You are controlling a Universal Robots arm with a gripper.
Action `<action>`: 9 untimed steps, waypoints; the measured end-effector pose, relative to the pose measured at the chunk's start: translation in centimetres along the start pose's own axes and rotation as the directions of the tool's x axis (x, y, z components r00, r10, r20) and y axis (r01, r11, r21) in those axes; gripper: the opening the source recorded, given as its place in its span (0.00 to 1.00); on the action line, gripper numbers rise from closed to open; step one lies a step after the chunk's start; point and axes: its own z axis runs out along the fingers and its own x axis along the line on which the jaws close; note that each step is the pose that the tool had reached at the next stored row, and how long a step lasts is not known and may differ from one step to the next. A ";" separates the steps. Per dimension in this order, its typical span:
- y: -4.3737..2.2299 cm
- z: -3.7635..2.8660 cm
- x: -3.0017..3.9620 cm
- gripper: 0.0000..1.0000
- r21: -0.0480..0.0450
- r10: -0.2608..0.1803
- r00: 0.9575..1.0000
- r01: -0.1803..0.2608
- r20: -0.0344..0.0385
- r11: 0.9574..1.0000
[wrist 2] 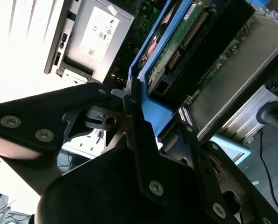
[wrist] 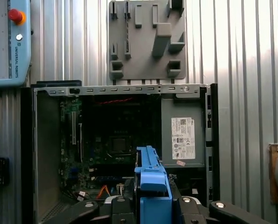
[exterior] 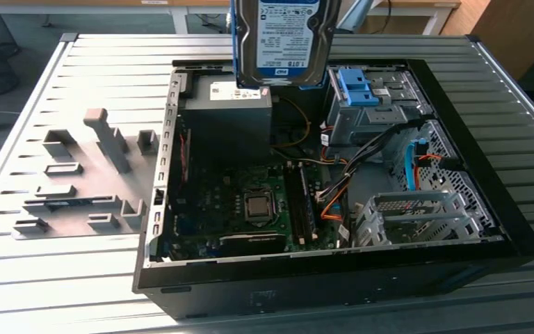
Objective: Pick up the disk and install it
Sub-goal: 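Pick up the disk, then insert the disk into the insertion slot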
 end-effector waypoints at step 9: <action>-0.01 0.00 0.25 0.37 0.000 0.000 1.000 0.000 0.000 1.000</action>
